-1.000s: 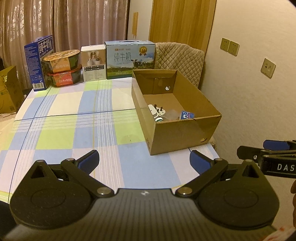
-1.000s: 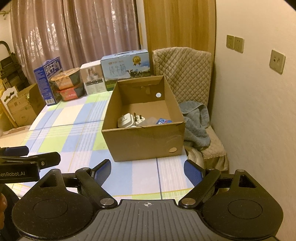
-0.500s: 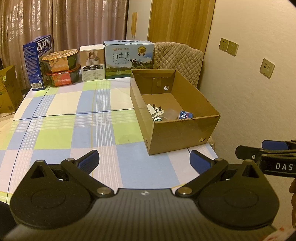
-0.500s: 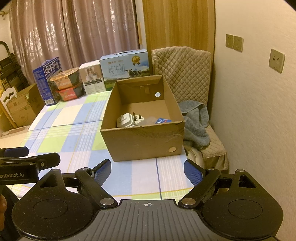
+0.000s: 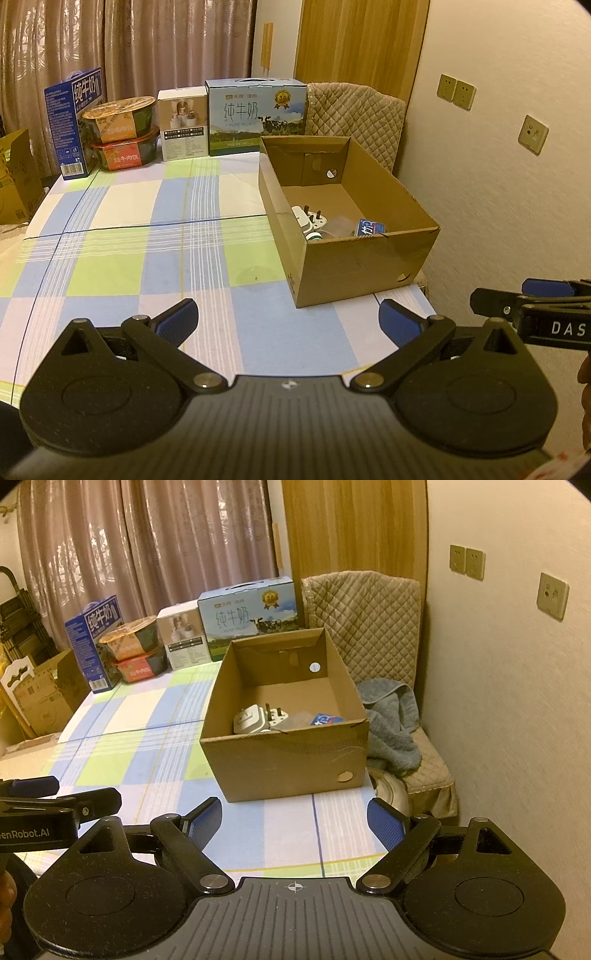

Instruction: Organize rigid objects

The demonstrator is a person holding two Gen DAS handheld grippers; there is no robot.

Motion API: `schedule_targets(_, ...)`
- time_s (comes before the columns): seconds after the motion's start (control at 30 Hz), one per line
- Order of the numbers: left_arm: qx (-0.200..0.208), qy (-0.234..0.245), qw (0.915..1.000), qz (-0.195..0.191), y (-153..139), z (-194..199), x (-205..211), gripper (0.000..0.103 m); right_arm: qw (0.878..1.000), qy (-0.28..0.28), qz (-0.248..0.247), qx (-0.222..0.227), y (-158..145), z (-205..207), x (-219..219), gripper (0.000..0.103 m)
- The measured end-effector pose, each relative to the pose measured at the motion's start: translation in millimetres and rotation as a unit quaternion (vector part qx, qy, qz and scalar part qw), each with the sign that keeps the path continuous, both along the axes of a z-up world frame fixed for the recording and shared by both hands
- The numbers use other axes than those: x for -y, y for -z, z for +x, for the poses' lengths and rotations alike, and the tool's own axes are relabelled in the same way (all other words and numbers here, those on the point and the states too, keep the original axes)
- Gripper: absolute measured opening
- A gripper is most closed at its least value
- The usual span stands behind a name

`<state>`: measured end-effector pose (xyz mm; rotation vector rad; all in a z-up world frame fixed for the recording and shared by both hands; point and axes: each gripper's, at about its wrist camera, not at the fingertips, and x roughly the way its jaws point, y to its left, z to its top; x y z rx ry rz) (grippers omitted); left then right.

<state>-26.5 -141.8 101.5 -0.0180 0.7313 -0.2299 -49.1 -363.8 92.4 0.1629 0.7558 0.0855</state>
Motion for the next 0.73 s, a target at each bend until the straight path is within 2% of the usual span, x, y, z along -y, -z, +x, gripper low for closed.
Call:
schedule_targets(0.53,-0.002,0.003,1.0,-0.006,2.2,0.3,1.6,0.102,1.0,0.001,0.001,-0.001,1.1,-0.2,2.0,0.083)
schedule_targets(0.73,0.015,0.01,0.9997,-0.017,-2.2,-2.0,-0.5,0.102,1.0,0.0,0.004,0.0,1.6,-2.0,2.3,0.083)
